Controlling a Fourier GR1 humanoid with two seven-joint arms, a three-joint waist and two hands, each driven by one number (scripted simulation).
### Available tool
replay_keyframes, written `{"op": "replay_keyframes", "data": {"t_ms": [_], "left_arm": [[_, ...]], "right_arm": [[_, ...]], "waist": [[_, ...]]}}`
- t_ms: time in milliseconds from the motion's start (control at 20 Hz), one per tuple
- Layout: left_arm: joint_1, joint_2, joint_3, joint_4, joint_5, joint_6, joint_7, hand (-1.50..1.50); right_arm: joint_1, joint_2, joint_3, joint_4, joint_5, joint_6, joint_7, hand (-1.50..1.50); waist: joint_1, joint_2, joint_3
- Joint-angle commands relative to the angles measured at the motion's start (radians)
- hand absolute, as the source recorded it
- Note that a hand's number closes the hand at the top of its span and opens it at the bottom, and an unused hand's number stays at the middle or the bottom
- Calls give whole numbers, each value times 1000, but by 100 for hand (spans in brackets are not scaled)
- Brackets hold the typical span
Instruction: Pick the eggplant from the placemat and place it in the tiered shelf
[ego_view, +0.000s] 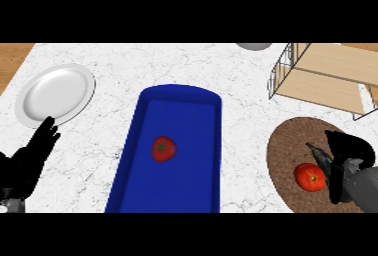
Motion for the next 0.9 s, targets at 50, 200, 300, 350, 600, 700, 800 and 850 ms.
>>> {"op": "replay_keyframes", "data": {"t_ms": [50,200,300,350,600,700,800,850], "left_arm": [[-14,-29,8,46,-31,-22,-25,0],[-16,3,39,7,-19,-31,15,0],[-13,-44,3,-34,-46,4,42,0],[-70,-40,15,45,-52,-2,17,0],[-51,-41,10,-35,-63,5,82,0],[-3,-60,14,-43,-76,0,43,0],[-28,-43,43,45,-65,-24,-14,0],[21,-60,13,-18,-71,-21,-4,0]], "right_arm": [[51,30,-62,36,60,-40,-47,150],[47,17,-59,84,65,-7,-129,150],[81,13,-42,23,102,-20,-139,150],[38,25,-37,53,111,15,-129,150],[32,49,-30,53,201,-54,-147,150],[48,31,-62,-9,212,-55,-162,150],[29,6,-79,-69,186,-81,-242,150],[-2,72,-55,-42,202,-158,-261,150]], "waist": [[-5,3,4],[-2,3,4],[-5,2,4],[-5,3,4],[0,2,4],[-2,1,4],[-7,1,3],[9,1,5]]}}
